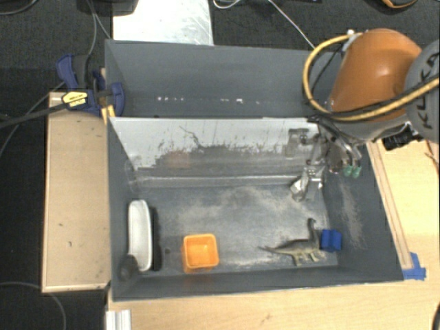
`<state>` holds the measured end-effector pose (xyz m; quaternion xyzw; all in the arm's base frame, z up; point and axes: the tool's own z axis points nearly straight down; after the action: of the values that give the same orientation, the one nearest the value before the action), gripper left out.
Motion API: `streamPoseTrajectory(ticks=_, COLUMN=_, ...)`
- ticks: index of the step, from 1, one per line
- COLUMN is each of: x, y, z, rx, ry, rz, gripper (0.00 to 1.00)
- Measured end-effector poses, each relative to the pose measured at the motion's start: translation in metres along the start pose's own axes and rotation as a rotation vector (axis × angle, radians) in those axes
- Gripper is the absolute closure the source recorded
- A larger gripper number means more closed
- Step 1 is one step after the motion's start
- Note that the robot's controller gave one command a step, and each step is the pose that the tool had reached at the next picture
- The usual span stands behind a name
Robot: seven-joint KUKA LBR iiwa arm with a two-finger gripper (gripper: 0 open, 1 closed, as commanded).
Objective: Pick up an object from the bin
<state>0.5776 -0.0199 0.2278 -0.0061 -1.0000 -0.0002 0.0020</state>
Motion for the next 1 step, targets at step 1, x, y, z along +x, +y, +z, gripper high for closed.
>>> streamPoseTrajectory(ticks=1, x=-0.0012, y=0.0, z=-0.005, rx=0.0, ry=-0.008, rz=0.0, gripper=0.0)
